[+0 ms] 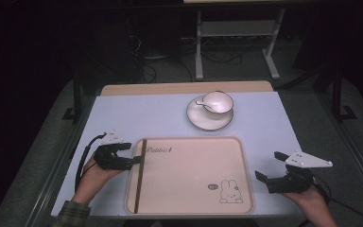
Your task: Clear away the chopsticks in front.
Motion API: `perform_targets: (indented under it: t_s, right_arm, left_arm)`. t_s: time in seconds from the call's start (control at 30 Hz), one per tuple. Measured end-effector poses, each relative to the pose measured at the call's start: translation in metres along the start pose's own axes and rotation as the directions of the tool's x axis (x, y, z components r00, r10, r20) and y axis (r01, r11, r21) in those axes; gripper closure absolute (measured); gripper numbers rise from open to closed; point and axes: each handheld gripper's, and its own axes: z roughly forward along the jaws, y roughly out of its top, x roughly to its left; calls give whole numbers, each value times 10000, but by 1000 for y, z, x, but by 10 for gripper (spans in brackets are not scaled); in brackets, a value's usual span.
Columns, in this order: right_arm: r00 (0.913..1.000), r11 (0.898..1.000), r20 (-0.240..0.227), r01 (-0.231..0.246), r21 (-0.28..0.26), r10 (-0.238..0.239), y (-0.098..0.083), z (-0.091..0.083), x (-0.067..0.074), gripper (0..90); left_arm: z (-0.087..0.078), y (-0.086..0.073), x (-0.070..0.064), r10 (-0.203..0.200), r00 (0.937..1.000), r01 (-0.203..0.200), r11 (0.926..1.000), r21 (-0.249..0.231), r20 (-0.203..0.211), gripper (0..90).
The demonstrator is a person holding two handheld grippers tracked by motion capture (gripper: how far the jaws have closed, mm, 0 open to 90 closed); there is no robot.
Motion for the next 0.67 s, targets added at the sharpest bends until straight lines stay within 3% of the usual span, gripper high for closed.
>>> perform_targets:
  t_s: [0.1, 0.33, 0.67]
  right_arm:
    - [10000, 10000, -10, 14, -7, -14, 0, 0, 0, 0]
    - [10000, 10000, -9, 35, -13, -35, 0, 0, 1, 0]
    - [10000, 10000, -26, 30, -54, -30, 0, 0, 1, 0]
  left_arm:
    - [-9, -10, 1, 44, 9999, -46, 9998, -179, -111, 187]
    - [-20, -32, 1, 47, 9997, -50, 10000, -84, -252, 177]
    - [-21, -35, 2, 10, 9995, -13, 10000, -94, -320, 177]
